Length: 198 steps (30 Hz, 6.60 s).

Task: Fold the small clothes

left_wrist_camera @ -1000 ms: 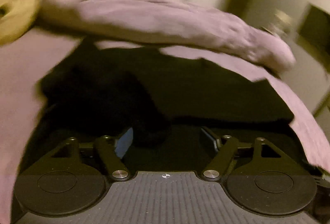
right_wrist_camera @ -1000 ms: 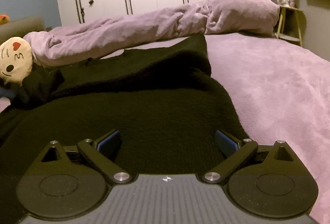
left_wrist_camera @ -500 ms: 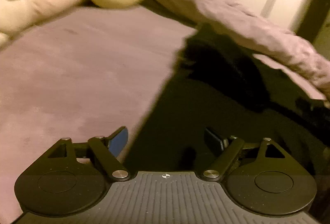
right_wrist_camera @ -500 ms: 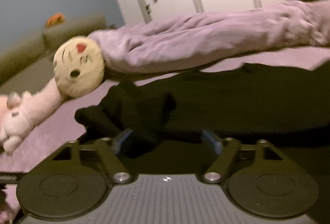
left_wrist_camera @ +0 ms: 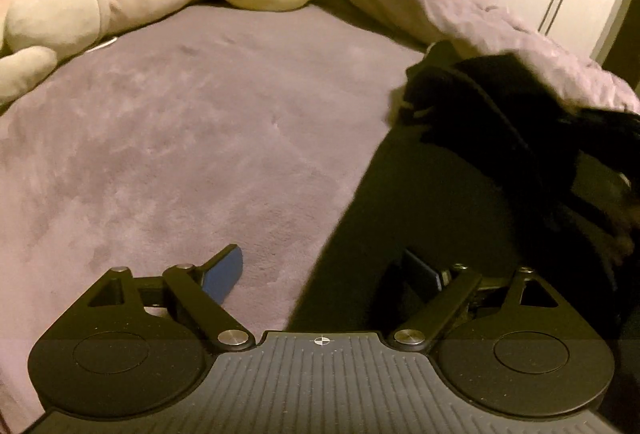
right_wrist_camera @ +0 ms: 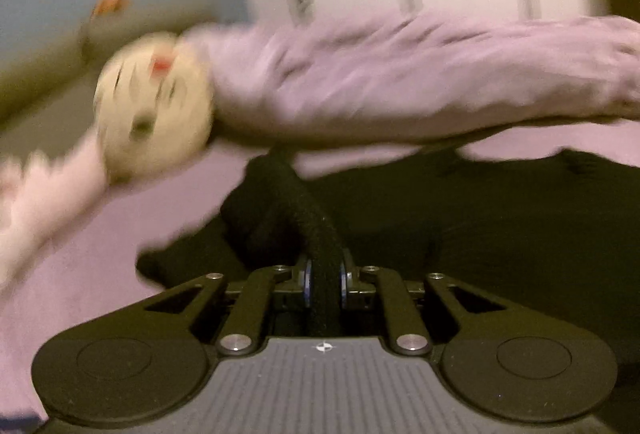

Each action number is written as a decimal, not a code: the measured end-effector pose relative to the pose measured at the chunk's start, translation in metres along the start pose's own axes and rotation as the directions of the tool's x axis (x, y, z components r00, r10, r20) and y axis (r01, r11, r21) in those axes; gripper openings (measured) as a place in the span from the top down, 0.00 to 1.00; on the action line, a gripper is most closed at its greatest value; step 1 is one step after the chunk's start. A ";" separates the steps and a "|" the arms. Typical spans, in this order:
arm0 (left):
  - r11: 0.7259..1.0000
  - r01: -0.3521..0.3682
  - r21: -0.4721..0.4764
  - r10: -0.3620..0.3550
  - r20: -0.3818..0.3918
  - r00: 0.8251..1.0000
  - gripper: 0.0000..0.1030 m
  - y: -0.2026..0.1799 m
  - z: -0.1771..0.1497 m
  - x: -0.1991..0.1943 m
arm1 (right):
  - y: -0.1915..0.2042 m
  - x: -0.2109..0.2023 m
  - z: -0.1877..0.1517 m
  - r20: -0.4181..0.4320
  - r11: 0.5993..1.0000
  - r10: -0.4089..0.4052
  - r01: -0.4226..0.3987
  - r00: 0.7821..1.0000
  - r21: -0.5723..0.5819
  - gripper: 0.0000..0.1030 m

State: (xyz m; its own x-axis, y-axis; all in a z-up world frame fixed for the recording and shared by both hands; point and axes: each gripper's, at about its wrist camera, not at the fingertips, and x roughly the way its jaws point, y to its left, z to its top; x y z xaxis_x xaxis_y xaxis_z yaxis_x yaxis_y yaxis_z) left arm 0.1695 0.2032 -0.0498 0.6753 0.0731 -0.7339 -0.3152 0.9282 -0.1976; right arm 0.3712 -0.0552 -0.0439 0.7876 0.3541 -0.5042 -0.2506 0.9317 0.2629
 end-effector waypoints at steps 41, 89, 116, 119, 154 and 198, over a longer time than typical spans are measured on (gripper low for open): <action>0.951 0.263 -0.166 -0.264 0.014 0.964 0.13 -0.113 0.079 0.106 | -0.230 -0.118 -0.016 0.052 0.875 -0.103 0.065 0.993 0.480 0.93; 0.936 0.351 -0.015 -0.348 -0.167 0.922 0.41 -0.253 0.052 0.150 | -0.286 -0.185 -0.074 0.178 0.811 -0.224 0.081 0.958 0.580 0.59; 0.942 0.328 0.078 -0.317 -0.125 0.940 0.08 -0.210 0.044 0.098 | -0.242 -0.184 -0.028 0.067 0.936 -0.076 0.048 0.995 0.348 0.52; 0.950 0.300 0.091 -0.292 -0.089 0.952 0.08 -0.192 0.048 0.083 | -0.243 -0.159 -0.015 0.026 0.934 -0.072 0.058 0.997 0.353 0.51; 0.990 0.107 0.091 -0.113 0.066 0.991 0.07 -0.156 0.082 0.118 | -0.251 -0.050 0.020 -0.040 0.947 -0.306 0.309 0.951 0.087 0.78; 0.998 -0.021 0.052 0.029 -0.154 0.988 0.07 -0.074 -0.040 -0.021 | -0.175 -0.315 -0.166 -0.197 0.898 -0.270 0.321 0.942 0.302 0.49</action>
State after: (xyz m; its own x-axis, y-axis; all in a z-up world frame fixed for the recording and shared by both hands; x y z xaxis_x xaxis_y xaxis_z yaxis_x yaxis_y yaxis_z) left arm 0.1524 0.1182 -0.0458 0.5552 0.0432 -0.8306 -0.2942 0.9443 -0.1476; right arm 0.0737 -0.3164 -0.0679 0.6988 0.0977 -0.7086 0.1976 0.9257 0.3226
